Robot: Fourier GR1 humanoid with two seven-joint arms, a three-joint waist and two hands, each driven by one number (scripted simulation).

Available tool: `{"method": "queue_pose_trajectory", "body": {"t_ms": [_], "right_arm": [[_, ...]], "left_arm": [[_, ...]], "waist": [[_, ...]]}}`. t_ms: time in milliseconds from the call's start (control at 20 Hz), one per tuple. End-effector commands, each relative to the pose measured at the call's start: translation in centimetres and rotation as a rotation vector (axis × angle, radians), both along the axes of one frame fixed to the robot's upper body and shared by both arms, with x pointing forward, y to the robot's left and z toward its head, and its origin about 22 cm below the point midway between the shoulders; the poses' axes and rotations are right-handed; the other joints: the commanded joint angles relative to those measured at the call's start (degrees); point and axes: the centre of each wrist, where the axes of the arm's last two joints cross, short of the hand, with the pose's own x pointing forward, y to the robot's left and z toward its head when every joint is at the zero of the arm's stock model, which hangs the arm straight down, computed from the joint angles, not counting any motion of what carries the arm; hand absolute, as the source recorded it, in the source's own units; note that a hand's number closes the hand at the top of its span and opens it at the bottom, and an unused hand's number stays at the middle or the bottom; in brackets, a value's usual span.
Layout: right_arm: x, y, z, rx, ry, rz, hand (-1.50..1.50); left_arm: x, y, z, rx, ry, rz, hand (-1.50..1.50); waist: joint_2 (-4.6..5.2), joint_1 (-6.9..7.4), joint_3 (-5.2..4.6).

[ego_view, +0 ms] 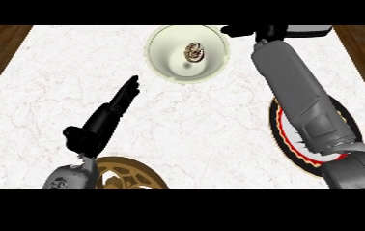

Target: Pick the cupcake from the plate and place it in the bowl

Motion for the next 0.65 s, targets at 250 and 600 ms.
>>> {"method": "queue_pose_trajectory", "body": {"t_ms": [250, 600], "right_arm": [[-3.1, -12.1, -0.8, 0.092, -0.099, -0.042, -1.50], [-8.6, -18.7, -4.2, 0.121, -0.079, 0.024, -1.50]], "left_arm": [[-0.8, 2.1, -0.1, -0.001, 0.020, 0.045, 0.00], [0.1, -0.8, -0.4, -0.001, 0.000, 0.013, 0.00]], "waist": [[-0.97, -2.52, -0.02], [-0.43, -1.53, -0.02]]}}
